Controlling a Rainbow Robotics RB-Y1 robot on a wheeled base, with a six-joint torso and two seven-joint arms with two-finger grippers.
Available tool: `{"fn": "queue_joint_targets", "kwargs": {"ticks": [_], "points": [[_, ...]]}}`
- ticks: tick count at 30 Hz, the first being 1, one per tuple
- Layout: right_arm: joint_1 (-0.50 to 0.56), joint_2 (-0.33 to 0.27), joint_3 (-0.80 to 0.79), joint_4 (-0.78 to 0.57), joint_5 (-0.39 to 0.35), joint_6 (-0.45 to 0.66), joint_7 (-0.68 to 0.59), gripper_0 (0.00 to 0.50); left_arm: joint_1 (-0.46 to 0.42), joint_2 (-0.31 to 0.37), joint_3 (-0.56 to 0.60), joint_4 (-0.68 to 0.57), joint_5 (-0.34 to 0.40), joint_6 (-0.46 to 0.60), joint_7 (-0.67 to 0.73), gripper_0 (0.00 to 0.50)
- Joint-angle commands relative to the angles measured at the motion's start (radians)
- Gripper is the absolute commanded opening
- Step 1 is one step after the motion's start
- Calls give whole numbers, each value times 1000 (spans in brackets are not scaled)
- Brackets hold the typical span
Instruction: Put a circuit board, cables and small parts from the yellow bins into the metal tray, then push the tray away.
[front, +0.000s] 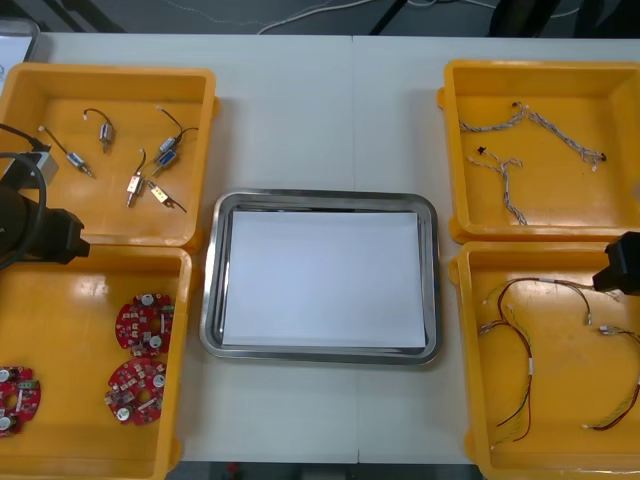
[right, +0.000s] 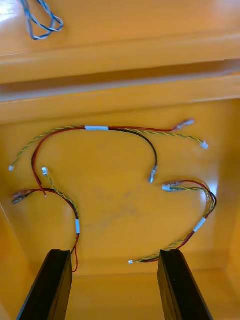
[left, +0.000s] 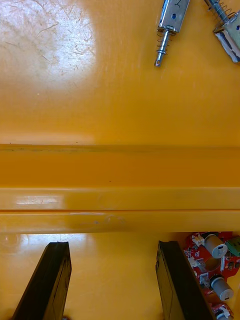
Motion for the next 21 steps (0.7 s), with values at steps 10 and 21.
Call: {"fn": "queue_joint_targets", "kwargs": {"ticks": [10,21], "points": [[194,5,-158,-3,-21,-65,-4,500,139,3,181,-200,34,147,-130,500],[319,5,-180,-6,-21,-190,-179,500,387,4,302,-361,65,106,-155,500]]}}
